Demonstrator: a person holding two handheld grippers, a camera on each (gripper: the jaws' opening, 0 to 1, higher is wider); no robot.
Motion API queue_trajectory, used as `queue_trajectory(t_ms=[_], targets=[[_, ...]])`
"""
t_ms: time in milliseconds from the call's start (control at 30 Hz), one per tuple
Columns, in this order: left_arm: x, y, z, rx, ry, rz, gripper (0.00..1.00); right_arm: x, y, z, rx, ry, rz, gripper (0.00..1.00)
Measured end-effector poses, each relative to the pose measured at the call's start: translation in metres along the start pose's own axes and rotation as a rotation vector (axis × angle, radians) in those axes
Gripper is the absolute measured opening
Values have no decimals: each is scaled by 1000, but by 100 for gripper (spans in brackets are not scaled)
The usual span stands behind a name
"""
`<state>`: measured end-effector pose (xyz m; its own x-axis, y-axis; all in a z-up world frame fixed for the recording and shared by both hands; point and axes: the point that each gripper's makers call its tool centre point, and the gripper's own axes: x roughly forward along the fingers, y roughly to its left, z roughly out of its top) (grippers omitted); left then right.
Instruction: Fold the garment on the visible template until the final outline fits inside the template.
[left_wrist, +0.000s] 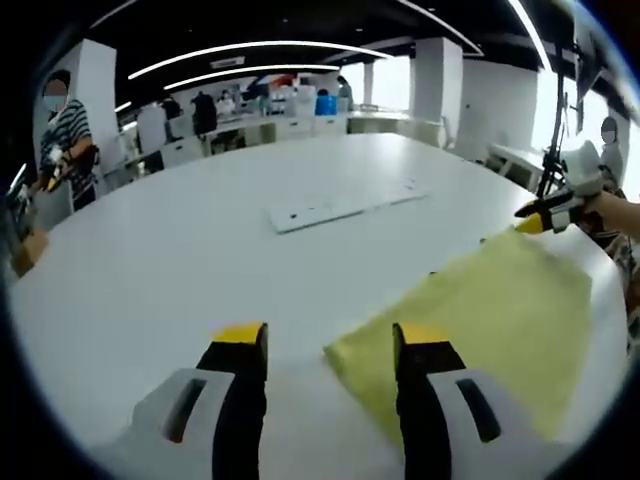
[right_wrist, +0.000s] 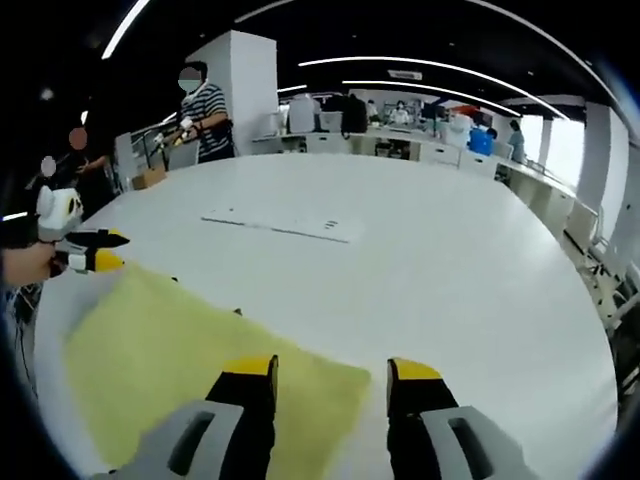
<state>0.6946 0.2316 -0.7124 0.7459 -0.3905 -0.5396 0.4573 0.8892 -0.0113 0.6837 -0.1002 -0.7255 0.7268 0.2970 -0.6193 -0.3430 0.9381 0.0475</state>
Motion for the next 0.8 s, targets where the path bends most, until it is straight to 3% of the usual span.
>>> queue_trajectory(t_ms=[300,600,800], targets=[[-20,-17,-3,21,4,-64,78,-20,16,-6,32,39,83,72],[-53,-37,0,45,-22,-134,92,-50,36,-16,-2,49,151,83],[-72,-49,-5,68,-26,-172,96,-71,48,-25,-7,49,187,85]])
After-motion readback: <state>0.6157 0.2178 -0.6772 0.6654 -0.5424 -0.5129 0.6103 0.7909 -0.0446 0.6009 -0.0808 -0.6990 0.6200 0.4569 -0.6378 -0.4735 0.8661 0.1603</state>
